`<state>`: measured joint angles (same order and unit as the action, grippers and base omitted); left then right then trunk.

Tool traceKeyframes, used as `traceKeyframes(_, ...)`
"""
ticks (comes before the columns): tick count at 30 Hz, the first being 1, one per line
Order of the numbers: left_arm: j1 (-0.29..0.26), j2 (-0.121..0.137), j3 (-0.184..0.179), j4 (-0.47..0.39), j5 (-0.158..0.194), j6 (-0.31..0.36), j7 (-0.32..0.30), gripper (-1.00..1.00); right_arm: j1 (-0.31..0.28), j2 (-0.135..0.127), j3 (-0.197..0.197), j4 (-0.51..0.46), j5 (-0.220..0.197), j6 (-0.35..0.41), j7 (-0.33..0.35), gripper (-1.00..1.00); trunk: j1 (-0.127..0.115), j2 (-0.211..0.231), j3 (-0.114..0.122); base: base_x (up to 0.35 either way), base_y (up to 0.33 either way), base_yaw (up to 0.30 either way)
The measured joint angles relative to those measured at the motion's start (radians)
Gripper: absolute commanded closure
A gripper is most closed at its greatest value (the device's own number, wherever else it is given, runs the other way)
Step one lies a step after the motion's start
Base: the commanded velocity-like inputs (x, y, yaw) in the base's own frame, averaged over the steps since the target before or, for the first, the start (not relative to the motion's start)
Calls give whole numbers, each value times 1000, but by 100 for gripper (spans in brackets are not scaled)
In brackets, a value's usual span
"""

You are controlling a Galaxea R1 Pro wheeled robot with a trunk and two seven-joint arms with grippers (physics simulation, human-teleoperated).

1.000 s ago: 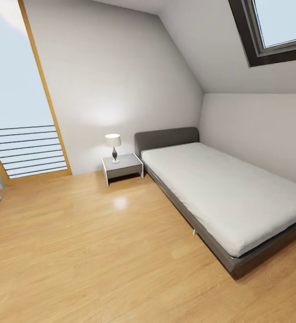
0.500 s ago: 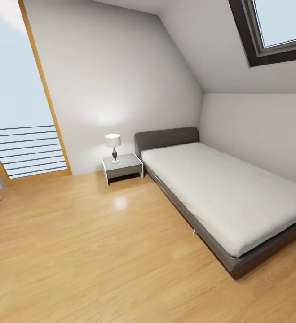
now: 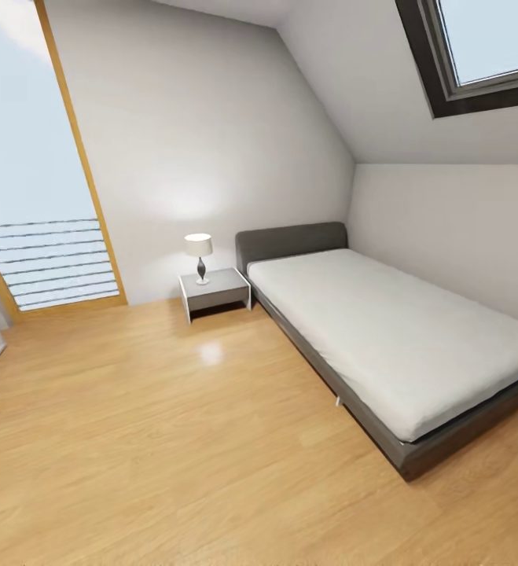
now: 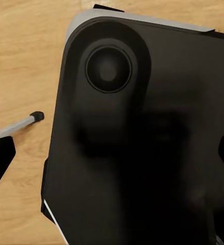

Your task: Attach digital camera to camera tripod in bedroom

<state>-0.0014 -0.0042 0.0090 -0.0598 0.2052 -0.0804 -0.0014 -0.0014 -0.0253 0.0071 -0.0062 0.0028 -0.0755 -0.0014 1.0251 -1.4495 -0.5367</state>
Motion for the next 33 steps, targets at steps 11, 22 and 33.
traceKeyframes(11, 0, 1, 0, 0, 1, 0, 0, -100, 0, 2, 0, 0, 2, -1, 0, -100, 0, 0, 0, -13, 0, 0)
traceKeyframes(22, 0, 0, 0, 0, 1, 0, 0, -100, 0, 1, 0, 0, 2, -1, 0, -100, 0, 0, 0, -51, 6, 0)
traceKeyframes(33, 0, 1, 0, 0, -1, 0, 0, -100, 0, 2, 0, 0, 1, 0, 0, -100, 0, 0, 0, -85, 32, 0)
